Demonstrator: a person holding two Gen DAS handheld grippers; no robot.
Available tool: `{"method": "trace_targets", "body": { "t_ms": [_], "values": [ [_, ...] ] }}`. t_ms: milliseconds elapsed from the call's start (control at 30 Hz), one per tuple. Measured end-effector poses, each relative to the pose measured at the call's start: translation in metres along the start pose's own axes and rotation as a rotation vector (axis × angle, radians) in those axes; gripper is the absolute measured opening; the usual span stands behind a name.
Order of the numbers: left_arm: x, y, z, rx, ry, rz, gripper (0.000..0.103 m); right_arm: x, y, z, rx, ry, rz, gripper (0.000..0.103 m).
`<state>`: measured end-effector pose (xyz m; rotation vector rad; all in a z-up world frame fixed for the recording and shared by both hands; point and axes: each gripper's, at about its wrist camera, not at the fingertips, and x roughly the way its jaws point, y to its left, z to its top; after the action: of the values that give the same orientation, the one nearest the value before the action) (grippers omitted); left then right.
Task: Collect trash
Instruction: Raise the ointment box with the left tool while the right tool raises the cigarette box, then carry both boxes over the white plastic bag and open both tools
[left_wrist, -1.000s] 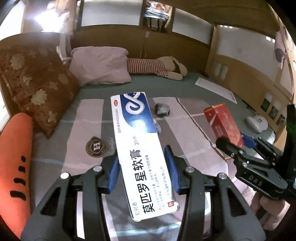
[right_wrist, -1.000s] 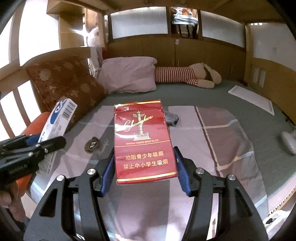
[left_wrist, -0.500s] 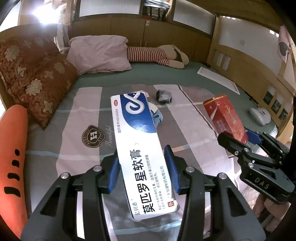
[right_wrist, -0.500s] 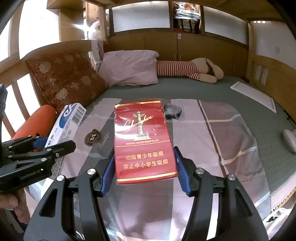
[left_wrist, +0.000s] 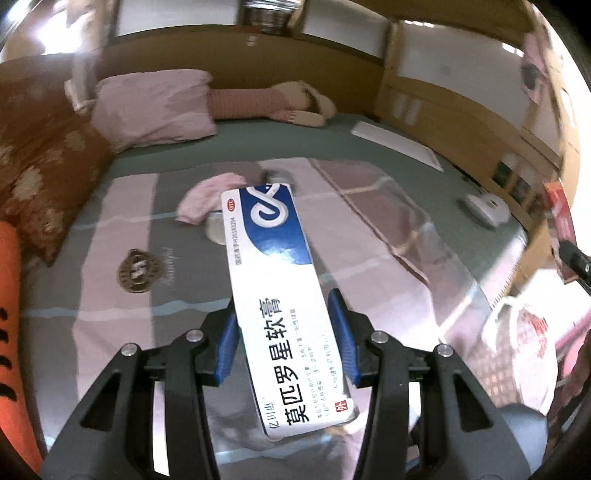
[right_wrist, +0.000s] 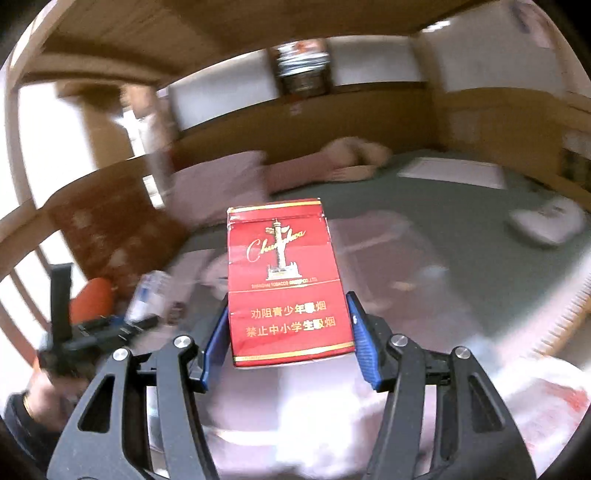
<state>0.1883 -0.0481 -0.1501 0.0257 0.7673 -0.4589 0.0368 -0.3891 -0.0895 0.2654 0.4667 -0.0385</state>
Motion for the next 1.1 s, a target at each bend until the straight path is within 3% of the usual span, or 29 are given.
{"method": "trace_targets", "body": {
  "t_ms": [167,200,233,300,367,467,567,667,767,867,967,1100],
  "values": [
    [0.006,-0.046,-0.001,0.075,0.030,-0.120,0.046,-0.049,-0.088,-0.052,0.091,0.055,-0.210,0.059],
    [0.008,-0.067,-0.001,0.110,0.037,-0.157,0.046,-0.051,-0.104,-0.065,0.112,0.067,-0.234,0.064],
    [0.008,-0.082,-0.001,0.136,0.042,-0.183,0.046,-0.049,-0.118,-0.075,0.138,0.088,-0.240,0.080],
    [0.011,-0.124,-0.003,0.201,0.066,-0.255,0.046,-0.050,-0.150,-0.092,0.274,0.141,-0.256,0.084],
    [0.014,-0.171,-0.007,0.260,0.101,-0.344,0.046,-0.077,-0.164,-0.090,0.395,0.034,-0.231,0.084],
    [0.016,-0.254,-0.014,0.338,0.168,-0.497,0.046,-0.121,-0.158,-0.066,0.386,-0.141,-0.259,0.085],
    [0.019,-0.308,-0.018,0.384,0.211,-0.580,0.047,-0.151,-0.143,-0.043,0.378,-0.247,-0.236,0.087],
    [0.033,-0.341,-0.022,0.414,0.278,-0.625,0.091,-0.159,-0.127,-0.029,0.354,-0.283,-0.199,0.089],
    [0.034,-0.322,-0.013,0.392,0.228,-0.553,0.091,-0.144,-0.113,-0.023,0.302,-0.249,-0.175,0.089],
    [0.027,-0.267,0.005,0.323,0.189,-0.501,0.092,-0.115,-0.102,-0.023,0.280,-0.190,-0.139,0.089],
    [0.008,-0.188,0.027,0.256,0.086,-0.334,0.097,-0.068,-0.077,-0.025,0.238,-0.098,-0.097,0.089],
    [-0.013,-0.094,0.041,0.138,-0.015,-0.111,0.099,-0.007,-0.013,-0.012,0.159,-0.011,-0.013,0.089]
  ]
}}
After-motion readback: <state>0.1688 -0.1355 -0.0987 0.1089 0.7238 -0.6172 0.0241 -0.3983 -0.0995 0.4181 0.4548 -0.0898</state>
